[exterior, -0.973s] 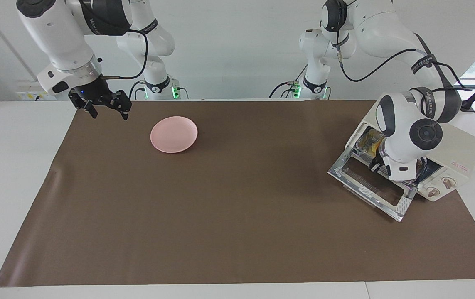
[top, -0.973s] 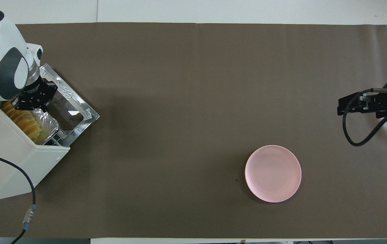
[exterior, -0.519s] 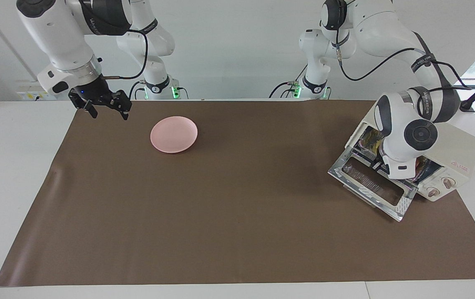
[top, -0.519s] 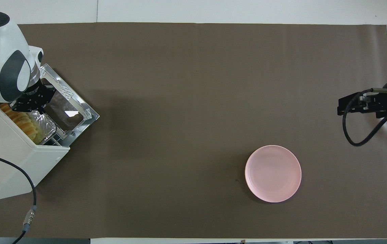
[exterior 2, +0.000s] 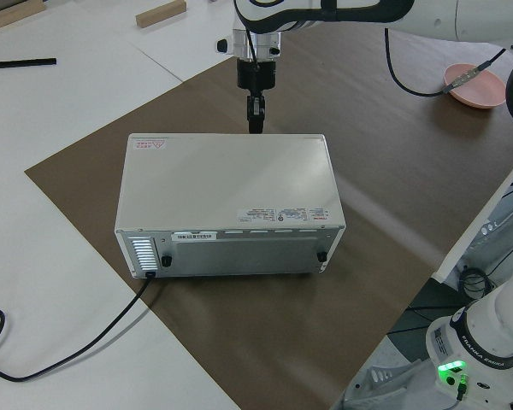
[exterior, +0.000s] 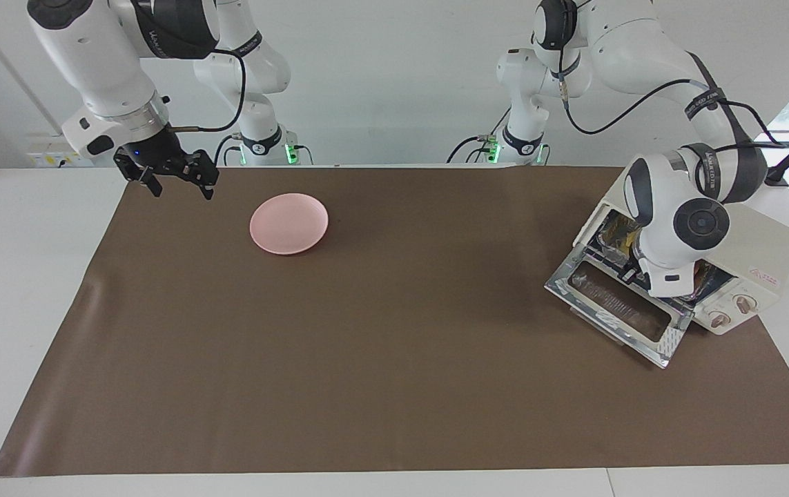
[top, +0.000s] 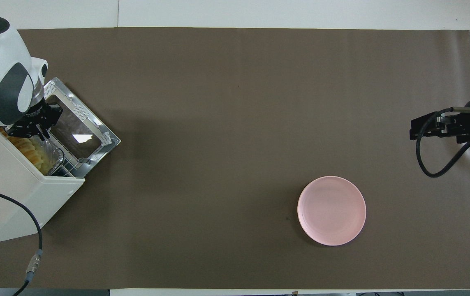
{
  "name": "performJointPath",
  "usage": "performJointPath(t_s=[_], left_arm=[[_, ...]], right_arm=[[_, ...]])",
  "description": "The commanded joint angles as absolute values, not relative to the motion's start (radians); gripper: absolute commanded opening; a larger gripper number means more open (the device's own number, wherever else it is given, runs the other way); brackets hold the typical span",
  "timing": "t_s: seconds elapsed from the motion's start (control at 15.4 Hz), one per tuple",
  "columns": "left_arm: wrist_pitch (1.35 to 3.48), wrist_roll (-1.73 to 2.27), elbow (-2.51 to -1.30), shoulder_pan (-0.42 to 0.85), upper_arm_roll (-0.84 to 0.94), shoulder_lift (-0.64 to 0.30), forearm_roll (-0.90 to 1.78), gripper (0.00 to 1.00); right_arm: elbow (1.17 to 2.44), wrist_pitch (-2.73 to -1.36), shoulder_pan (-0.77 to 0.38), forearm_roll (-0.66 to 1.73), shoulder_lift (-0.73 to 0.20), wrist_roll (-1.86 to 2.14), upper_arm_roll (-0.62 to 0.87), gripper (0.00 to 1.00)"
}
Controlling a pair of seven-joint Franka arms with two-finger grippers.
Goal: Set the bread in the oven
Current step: 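Release the tray inside the oven and raise the left gripper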
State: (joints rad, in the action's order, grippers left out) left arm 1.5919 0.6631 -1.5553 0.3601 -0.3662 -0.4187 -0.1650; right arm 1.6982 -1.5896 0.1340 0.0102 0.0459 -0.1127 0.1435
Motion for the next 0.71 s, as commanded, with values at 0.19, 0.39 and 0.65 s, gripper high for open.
performJointPath(t_s=[0.19,0.39,0.65], left_arm=[[1.615,0.617,-1.547,0.368,-0.364,-0.374,-0.173,1.00],[1.623,0.617,-1.488,0.368,-0.361,-0.374,-0.158,1.00],[1.617,0.614,-1.421,0.359,-0.364,-0.351,-0.026,1.00]], right_arm=[[1.697,-1.572,0.144,-0.005,0.057,-0.101,0.152,1.00],[1.697,-1.572,0.144,-0.005,0.057,-0.101,0.152,1.00],[1.697,-1.572,0.144,-0.006,0.057,-0.101,0.152,1.00]])
